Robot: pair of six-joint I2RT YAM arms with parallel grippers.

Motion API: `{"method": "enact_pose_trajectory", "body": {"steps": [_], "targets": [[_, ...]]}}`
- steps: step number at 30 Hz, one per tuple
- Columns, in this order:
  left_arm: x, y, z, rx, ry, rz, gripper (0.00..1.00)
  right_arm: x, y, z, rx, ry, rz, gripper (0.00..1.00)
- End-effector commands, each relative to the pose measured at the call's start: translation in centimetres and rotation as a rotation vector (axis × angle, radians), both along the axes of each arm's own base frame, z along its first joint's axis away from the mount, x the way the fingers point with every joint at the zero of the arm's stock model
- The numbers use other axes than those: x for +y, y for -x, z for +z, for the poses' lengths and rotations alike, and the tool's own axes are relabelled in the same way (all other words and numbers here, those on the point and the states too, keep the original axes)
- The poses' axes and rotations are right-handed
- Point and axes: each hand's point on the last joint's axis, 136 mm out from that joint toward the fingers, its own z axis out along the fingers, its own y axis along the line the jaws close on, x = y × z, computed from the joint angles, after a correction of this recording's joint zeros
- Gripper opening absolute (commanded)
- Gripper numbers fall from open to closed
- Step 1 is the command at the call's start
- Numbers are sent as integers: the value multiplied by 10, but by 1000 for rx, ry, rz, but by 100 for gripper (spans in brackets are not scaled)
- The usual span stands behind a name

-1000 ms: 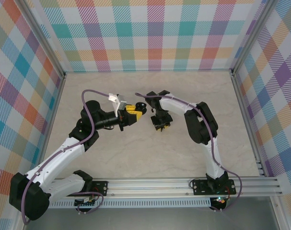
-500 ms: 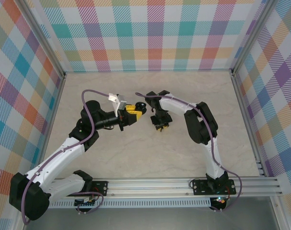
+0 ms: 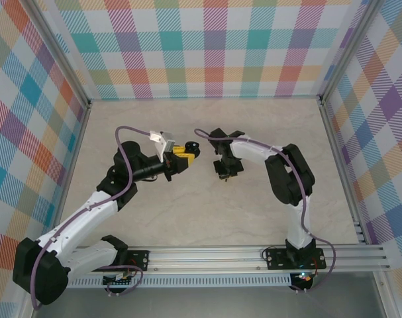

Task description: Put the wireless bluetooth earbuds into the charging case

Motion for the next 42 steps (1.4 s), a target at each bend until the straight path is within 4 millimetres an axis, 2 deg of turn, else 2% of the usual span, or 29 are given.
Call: {"method": "enact_pose_trajectory", "body": {"steps": [1, 11, 21, 28, 35, 42], "targets": [[13, -19, -19, 70, -2, 123, 0, -2, -15, 19, -110, -66, -38, 17], [18, -43, -68, 234, 3, 240, 0, -1, -16, 71, -258, -239, -40, 17], [7, -47, -94, 288, -21, 195, 0, 13, -4, 136, -380, -431, 43, 17], [-10, -41, -88, 263, 2, 67, 0, 28, 15, 193, -484, -619, 153, 17], [-24, -24, -68, 102, 21, -91, 0, 37, 39, 244, -574, -778, 256, 18], [-35, -9, -45, -30, 22, -196, 0, 44, 59, 280, -646, -851, 330, 18]]}}
